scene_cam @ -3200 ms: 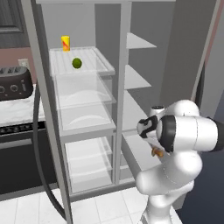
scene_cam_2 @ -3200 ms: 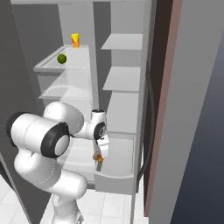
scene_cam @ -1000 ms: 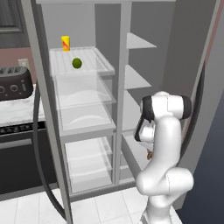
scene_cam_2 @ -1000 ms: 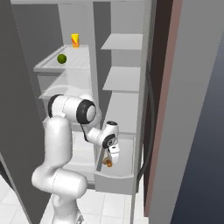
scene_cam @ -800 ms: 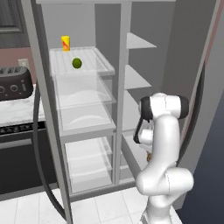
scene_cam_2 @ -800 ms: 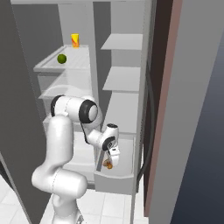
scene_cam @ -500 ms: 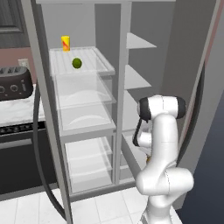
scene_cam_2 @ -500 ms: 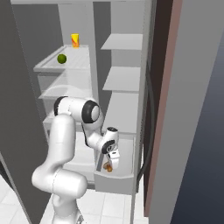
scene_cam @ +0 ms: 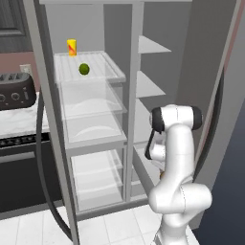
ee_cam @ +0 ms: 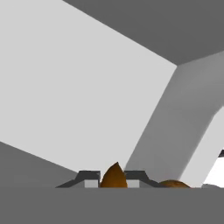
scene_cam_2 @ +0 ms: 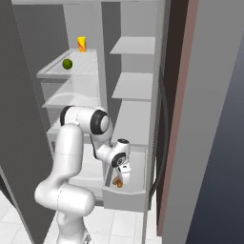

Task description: Take the mushroom and lime from the fridge shelf and place them in the freezer drawer to begin freezing them.

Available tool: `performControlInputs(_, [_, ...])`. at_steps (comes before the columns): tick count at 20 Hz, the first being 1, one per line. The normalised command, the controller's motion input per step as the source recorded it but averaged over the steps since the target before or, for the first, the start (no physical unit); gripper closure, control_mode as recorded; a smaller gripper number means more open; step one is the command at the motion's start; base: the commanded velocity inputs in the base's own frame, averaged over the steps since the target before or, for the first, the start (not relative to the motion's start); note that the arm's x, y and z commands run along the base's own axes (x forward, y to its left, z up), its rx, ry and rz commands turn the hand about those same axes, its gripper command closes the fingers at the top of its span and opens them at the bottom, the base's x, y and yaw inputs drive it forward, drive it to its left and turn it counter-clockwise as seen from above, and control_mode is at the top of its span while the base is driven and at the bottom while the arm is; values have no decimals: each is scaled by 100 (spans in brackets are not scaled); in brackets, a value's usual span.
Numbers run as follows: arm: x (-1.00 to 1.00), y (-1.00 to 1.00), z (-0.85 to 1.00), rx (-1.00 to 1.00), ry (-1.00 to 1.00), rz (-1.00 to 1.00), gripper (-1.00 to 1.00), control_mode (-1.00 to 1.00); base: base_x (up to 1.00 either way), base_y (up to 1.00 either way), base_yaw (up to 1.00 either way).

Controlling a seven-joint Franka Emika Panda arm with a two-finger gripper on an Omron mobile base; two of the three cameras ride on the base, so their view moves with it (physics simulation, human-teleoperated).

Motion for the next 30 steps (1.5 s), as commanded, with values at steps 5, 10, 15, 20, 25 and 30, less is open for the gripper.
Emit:
performControlInputs(5, [1, 0, -18, 2, 0, 0, 100, -100, 0, 0, 0])
performControlInputs(10, [0, 0, -19, 2, 0, 0, 100, -100, 0, 0, 0])
performControlInputs(15, [0, 0, -27, 1, 0, 0, 100, -100, 0, 0, 0])
performControlInputs(20, [0, 0, -30, 1, 0, 0, 100, -100, 0, 0, 0])
performControlInputs(25, [-1, 0, -23, 0, 0, 0, 100, -100, 0, 0, 0])
performControlInputs(30, [-8, 0, -23, 0, 0, 0, 100, -100, 0, 0, 0])
